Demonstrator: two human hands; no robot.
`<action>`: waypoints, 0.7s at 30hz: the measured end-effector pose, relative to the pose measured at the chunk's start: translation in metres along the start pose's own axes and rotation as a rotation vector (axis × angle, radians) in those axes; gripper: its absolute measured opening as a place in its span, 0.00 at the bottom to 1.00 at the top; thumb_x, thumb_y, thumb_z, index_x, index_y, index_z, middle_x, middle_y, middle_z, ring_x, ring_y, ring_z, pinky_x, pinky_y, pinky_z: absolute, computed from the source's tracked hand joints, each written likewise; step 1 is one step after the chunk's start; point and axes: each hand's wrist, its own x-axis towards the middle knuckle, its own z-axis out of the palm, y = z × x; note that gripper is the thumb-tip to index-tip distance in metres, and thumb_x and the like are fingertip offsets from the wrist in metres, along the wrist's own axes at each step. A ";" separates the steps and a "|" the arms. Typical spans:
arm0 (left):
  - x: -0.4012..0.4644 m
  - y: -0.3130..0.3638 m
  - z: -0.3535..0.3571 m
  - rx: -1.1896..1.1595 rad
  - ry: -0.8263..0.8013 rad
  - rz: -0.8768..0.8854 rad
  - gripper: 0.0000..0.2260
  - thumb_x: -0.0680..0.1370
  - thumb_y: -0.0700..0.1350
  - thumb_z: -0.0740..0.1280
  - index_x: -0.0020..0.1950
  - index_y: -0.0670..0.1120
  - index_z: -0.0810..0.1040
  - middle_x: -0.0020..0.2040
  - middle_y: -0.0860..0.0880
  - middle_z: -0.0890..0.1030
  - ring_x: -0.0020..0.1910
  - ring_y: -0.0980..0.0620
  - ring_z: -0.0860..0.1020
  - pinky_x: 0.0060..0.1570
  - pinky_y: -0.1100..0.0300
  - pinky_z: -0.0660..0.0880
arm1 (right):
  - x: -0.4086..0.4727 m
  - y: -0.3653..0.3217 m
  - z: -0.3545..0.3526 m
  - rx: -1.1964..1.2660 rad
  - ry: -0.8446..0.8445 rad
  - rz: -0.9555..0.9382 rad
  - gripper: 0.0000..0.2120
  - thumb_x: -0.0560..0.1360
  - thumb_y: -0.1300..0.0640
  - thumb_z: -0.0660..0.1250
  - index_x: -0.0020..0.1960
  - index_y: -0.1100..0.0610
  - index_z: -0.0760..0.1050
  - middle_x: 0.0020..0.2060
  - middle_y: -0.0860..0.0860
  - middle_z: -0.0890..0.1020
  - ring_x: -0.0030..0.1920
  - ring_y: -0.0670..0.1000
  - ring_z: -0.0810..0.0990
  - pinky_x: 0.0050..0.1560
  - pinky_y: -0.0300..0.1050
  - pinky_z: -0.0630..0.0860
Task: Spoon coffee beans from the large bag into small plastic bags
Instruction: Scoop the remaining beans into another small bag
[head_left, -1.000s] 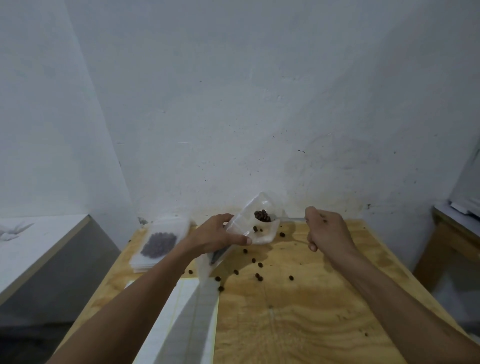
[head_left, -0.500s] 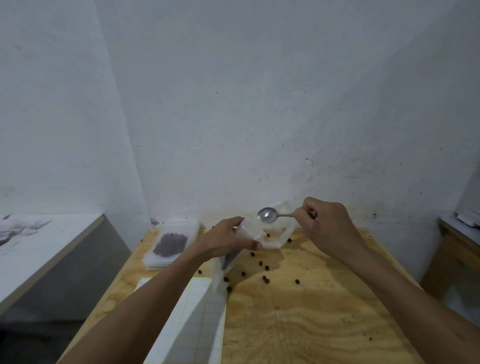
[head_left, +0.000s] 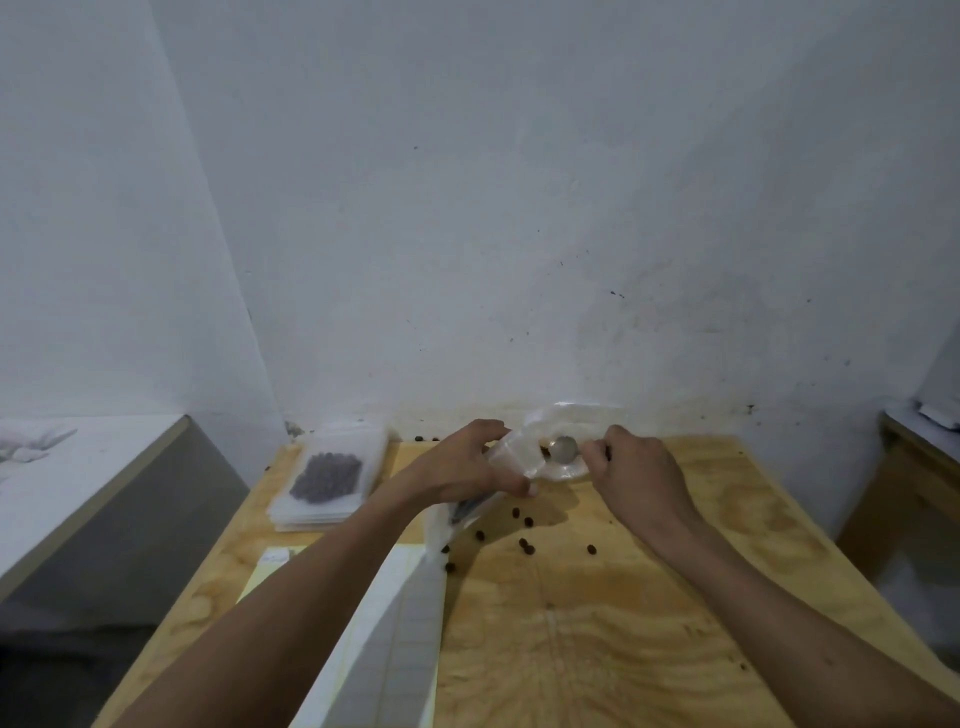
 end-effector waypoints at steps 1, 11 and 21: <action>0.003 -0.002 0.001 0.004 -0.003 -0.013 0.32 0.68 0.53 0.80 0.69 0.49 0.74 0.64 0.57 0.74 0.59 0.54 0.75 0.60 0.56 0.74 | 0.001 -0.001 0.003 -0.011 -0.013 0.015 0.15 0.82 0.51 0.58 0.39 0.57 0.69 0.29 0.48 0.72 0.32 0.52 0.72 0.28 0.46 0.61; 0.027 -0.001 0.014 0.082 -0.057 -0.031 0.41 0.59 0.66 0.76 0.70 0.55 0.73 0.63 0.56 0.77 0.58 0.51 0.77 0.60 0.48 0.77 | 0.007 0.006 0.017 0.117 0.056 0.121 0.19 0.79 0.58 0.60 0.29 0.56 0.62 0.23 0.50 0.65 0.25 0.49 0.63 0.26 0.44 0.55; 0.035 -0.003 0.024 0.064 -0.011 -0.018 0.38 0.68 0.57 0.79 0.74 0.52 0.70 0.66 0.57 0.75 0.63 0.52 0.75 0.55 0.59 0.71 | 0.003 0.032 0.025 0.557 -0.056 0.464 0.22 0.84 0.49 0.56 0.38 0.61 0.74 0.24 0.54 0.73 0.23 0.52 0.74 0.27 0.40 0.66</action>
